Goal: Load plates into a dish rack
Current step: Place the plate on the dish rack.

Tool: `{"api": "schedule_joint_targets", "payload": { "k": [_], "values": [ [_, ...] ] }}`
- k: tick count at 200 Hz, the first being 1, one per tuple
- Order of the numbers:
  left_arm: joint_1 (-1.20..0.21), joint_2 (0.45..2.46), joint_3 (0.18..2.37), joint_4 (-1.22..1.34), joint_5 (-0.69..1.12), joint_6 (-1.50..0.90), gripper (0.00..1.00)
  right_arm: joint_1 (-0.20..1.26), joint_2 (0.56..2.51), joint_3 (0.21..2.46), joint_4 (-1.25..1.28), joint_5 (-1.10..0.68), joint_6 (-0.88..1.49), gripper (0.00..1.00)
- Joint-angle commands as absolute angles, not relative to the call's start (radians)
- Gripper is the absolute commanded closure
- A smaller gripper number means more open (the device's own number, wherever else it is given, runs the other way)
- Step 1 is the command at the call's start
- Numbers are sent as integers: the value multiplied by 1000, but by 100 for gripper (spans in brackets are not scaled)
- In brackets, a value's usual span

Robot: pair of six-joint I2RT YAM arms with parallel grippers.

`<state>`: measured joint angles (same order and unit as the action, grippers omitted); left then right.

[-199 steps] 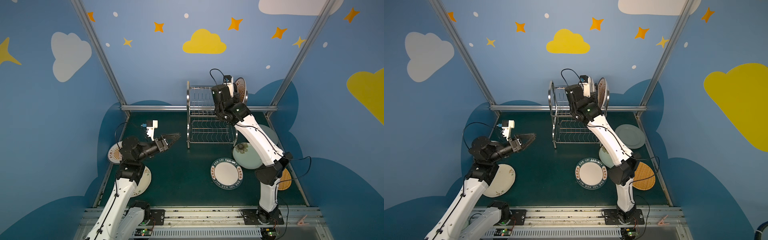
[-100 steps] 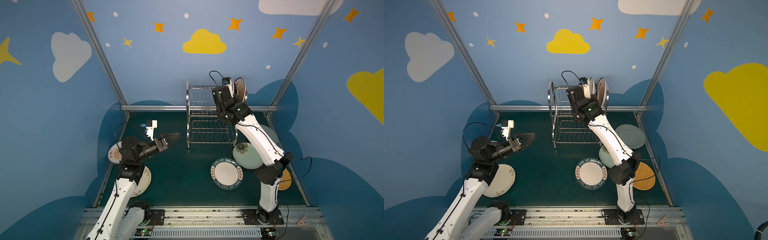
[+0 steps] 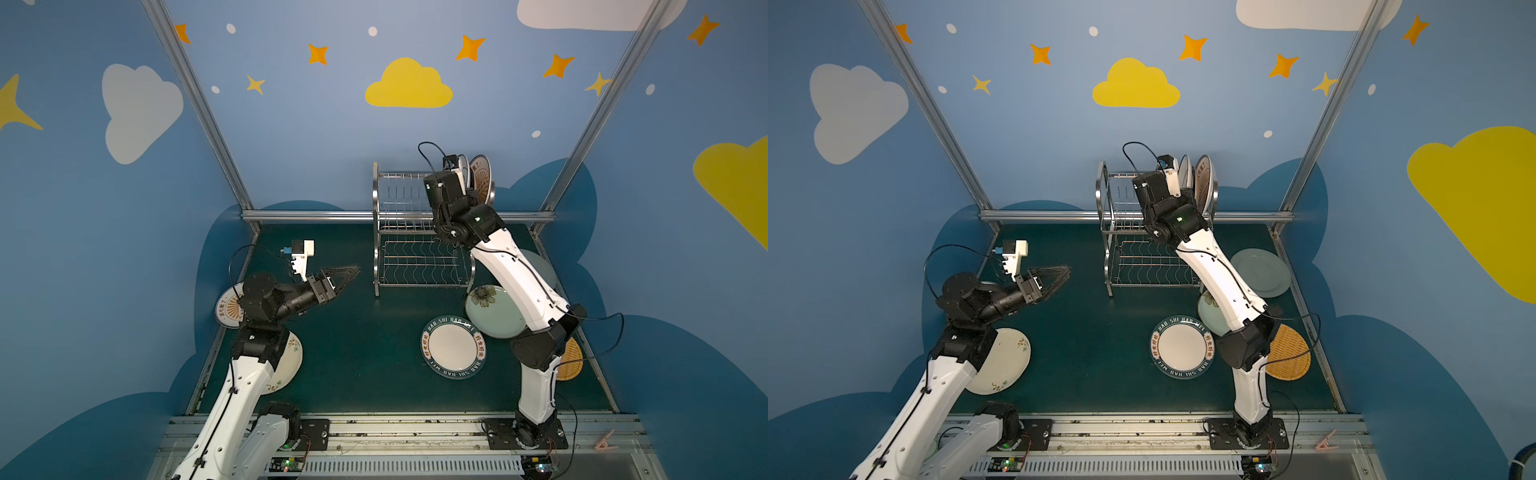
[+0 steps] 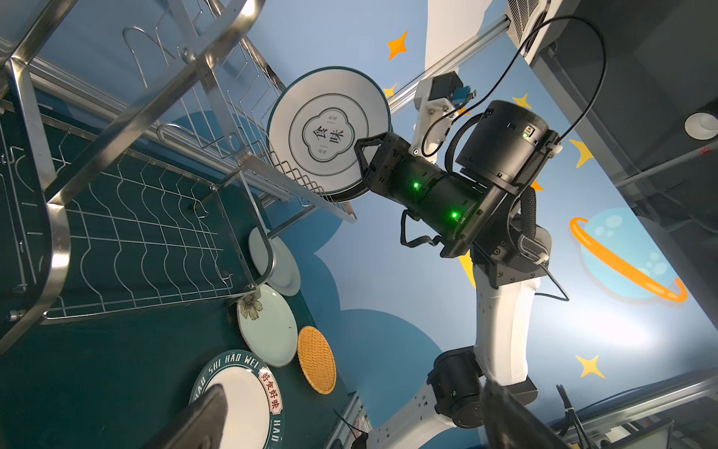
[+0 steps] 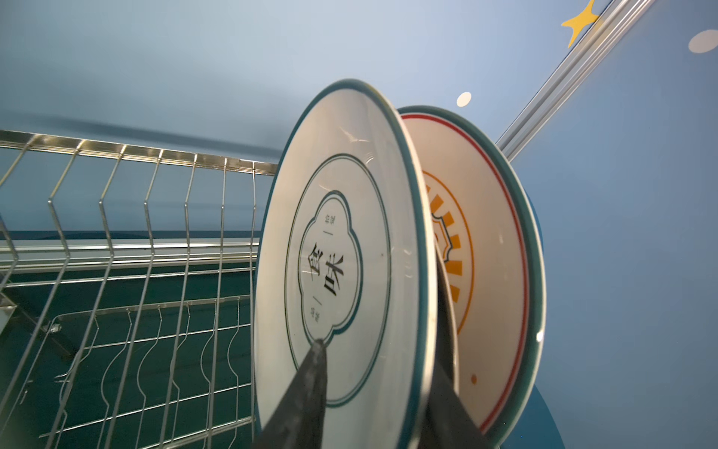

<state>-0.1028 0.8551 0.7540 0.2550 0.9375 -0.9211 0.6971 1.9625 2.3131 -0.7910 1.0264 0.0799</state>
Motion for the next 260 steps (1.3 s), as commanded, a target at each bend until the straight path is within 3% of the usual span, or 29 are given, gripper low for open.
{"api": "schedule_joint_targets", "payload": {
  "k": [1, 124, 170, 218, 260],
  "values": [
    [-99, 849, 744, 293, 949, -920, 0, 694, 1910, 2313, -784, 1002, 62, 62],
    [-98, 848, 744, 290, 948, -920, 0, 681, 1819, 2189, -678, 849, -20, 60],
    [-97, 850, 745, 287, 946, -916, 0, 695, 1771, 2183, -663, 786, -42, 42],
    [-96, 853, 746, 277, 944, -910, 0, 714, 1717, 2183, -666, 758, -63, 33],
    [-94, 853, 749, 259, 937, -898, 0, 757, 1634, 2141, -671, 712, -78, 19]
  ]
}}
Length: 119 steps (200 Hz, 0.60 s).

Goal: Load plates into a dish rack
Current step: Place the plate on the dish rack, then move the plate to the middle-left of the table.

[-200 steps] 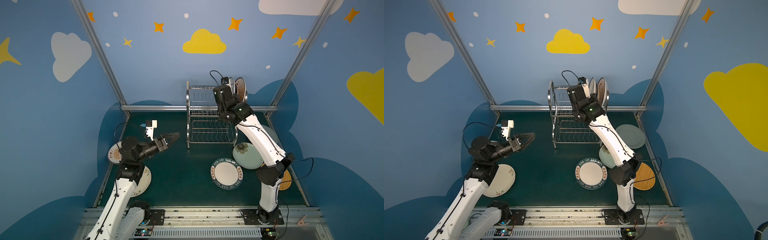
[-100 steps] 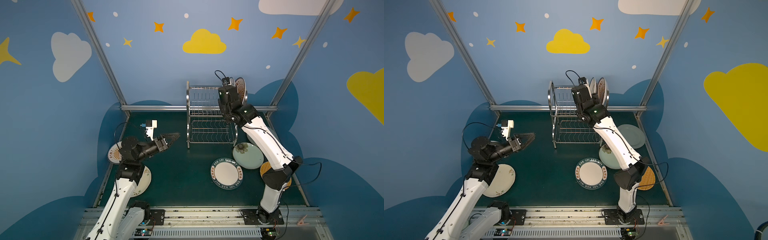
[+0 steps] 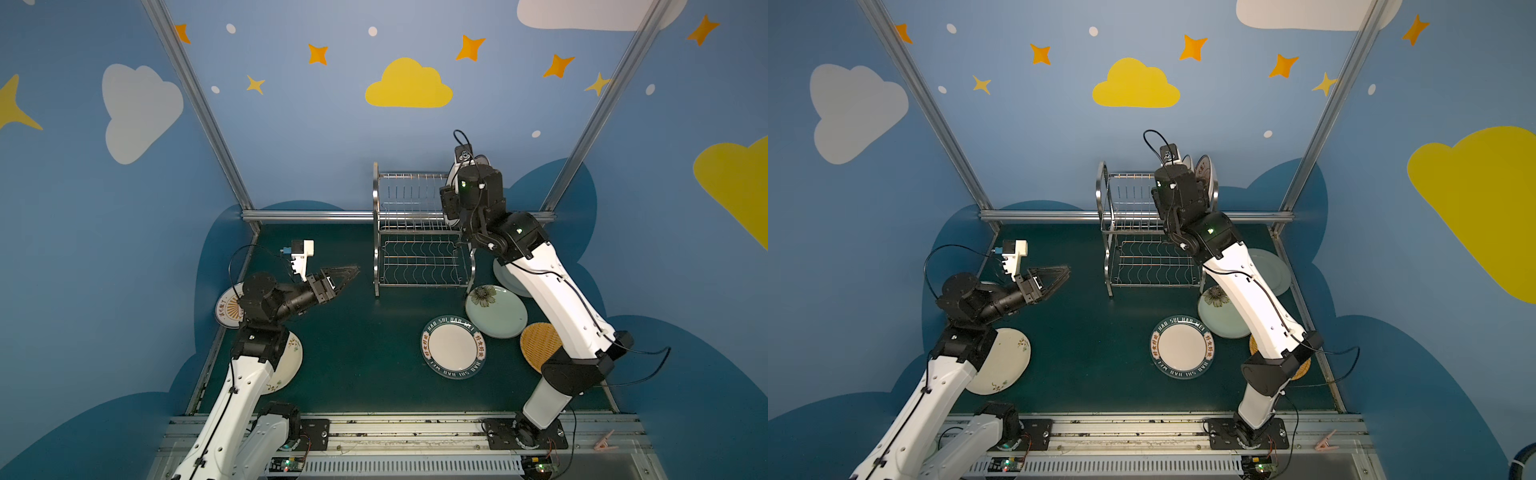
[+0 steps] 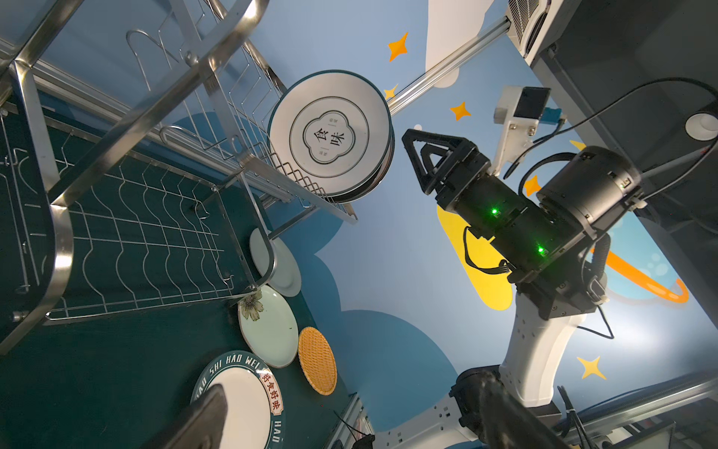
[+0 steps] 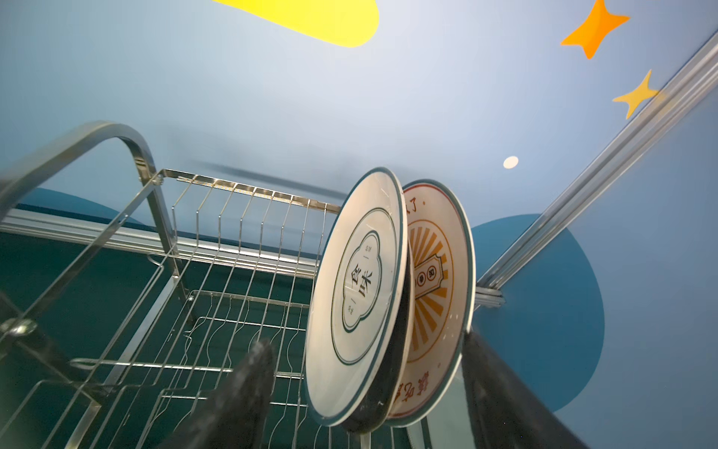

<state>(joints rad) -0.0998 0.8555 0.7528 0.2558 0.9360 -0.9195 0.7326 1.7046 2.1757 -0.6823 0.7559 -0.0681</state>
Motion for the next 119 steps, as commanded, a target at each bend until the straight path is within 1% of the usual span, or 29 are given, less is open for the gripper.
{"api": "schedule_joint_targets", "payload": {
  "k": [1, 21, 47, 72, 95, 119],
  "values": [
    [-94, 853, 750, 259, 937, -897, 0, 758, 1631, 2136, -671, 711, -78, 19],
    [-95, 853, 750, 247, 932, -889, 0, 775, 1554, 2047, -652, 652, -68, 16],
    [-97, 856, 753, 231, 922, -879, 0, 781, 1436, 1894, -625, 571, -7, 16],
    [-95, 855, 762, 192, 905, -855, 0, 784, 1308, 1688, -566, 455, 43, 12],
    [-110, 844, 780, 93, 856, -795, 0, 784, 1213, 1517, -524, 418, 88, 11],
    [-153, 809, 804, -72, 738, -702, 0, 783, 1105, 1306, -439, 370, 120, 9]
  ]
}}
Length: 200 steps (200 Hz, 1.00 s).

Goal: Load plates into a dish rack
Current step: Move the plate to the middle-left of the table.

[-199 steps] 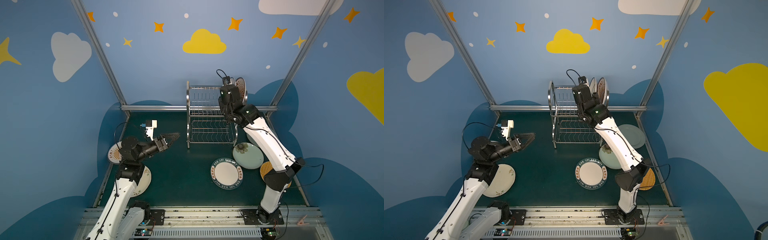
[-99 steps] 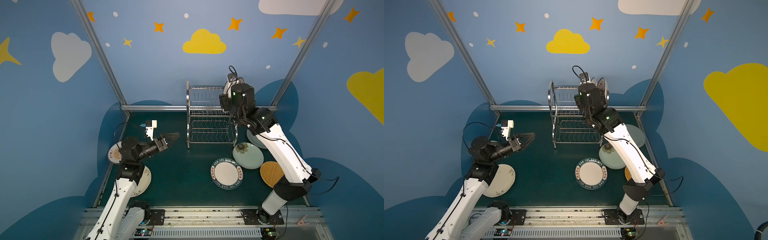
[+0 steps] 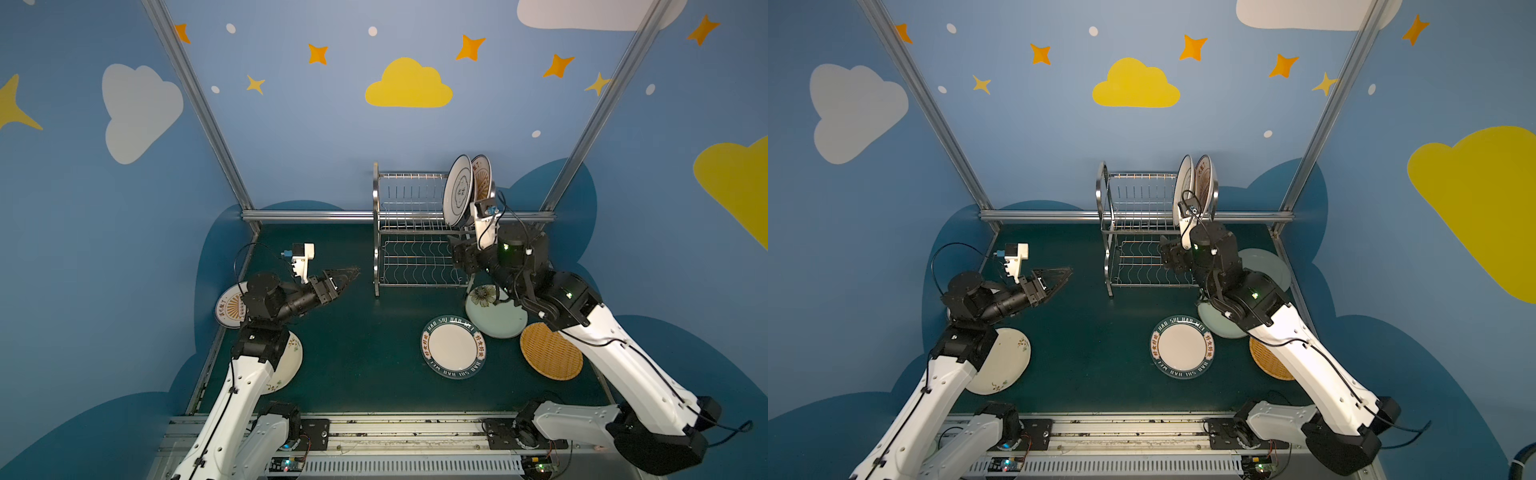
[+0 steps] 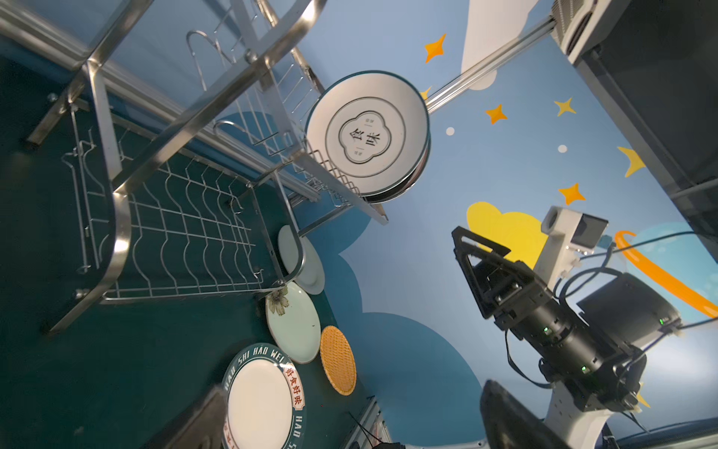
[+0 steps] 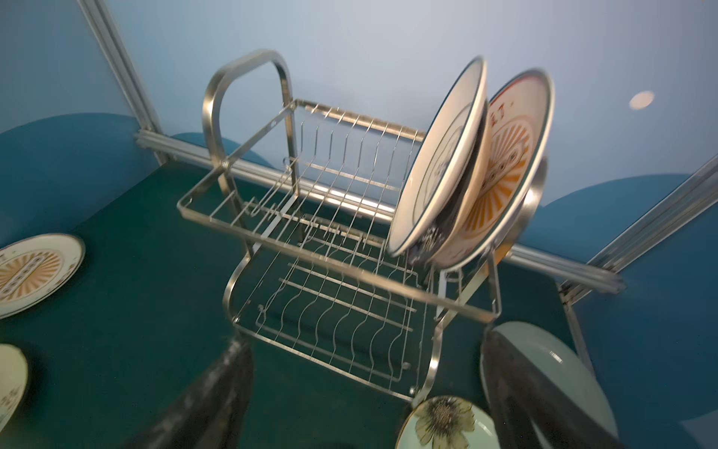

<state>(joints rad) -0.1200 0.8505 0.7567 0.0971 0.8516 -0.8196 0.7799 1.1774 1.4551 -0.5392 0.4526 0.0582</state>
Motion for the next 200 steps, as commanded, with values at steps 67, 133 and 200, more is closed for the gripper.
{"api": "schedule_joint_targets", "payload": {
  "k": [67, 133, 200],
  "values": [
    [-127, 545, 713, -705, 155, -767, 0, 783, 965, 882, -187, 240, 180, 9],
    [45, 537, 624, -945, -143, -1012, 0, 785, 1050, 712, -52, 99, 240, 9],
    [343, 580, 549, -878, -296, -1079, 0, 787, 1140, 689, 0, 50, 278, 9]
  ]
}}
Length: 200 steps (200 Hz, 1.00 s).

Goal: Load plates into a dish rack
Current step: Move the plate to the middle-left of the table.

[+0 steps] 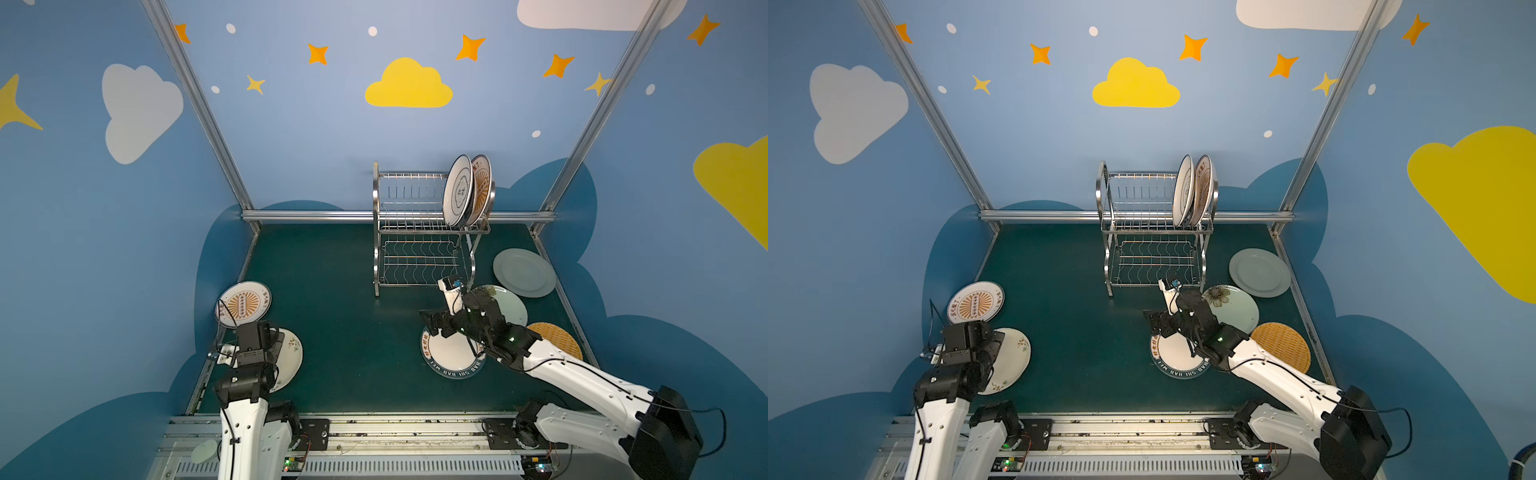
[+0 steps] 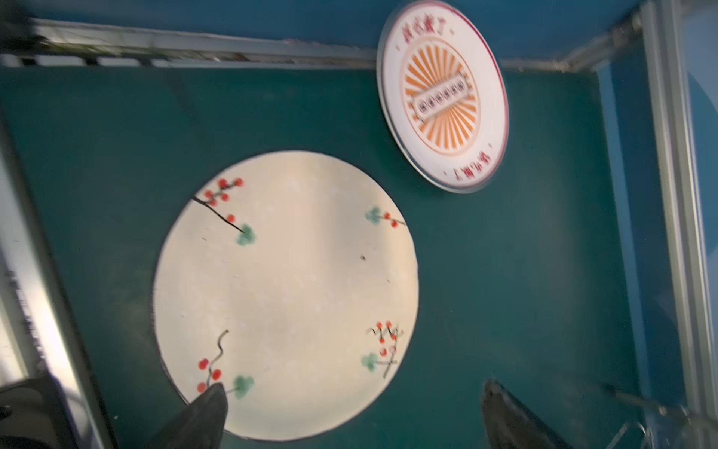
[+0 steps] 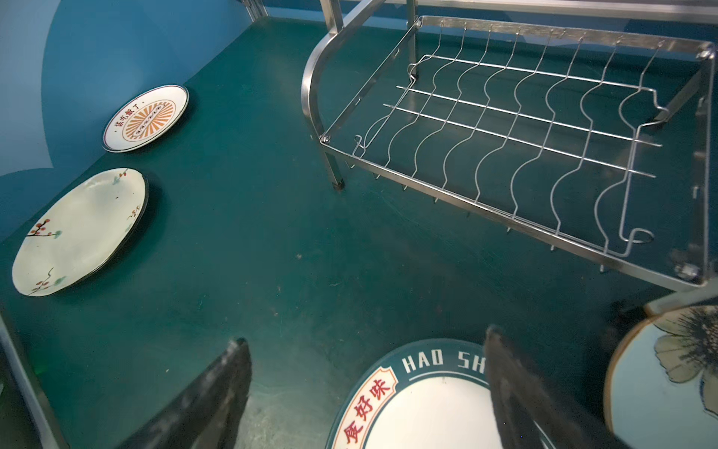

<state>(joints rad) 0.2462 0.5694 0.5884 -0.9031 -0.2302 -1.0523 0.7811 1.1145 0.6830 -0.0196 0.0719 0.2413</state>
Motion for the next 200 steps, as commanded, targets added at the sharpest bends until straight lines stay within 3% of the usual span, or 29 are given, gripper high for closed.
{"api": "schedule_joint_targets", "payload": {
  "k": [1, 61, 110, 200],
  "values": [
    [349, 580, 547, -874, -291, -1078, 0, 787, 1141, 691, -2, 50, 280, 9],
    [651, 591, 393, -673, -138, -1053, 0, 787, 1241, 785, -125, 22, 320, 9],
    [783, 557, 312, -574, -31, -1079, 0, 787, 1279, 789, -109, -12, 327, 9],
    [815, 557, 158, -332, 177, -1057, 0, 787, 1285, 792, -109, -23, 325, 9]
  ]
}}
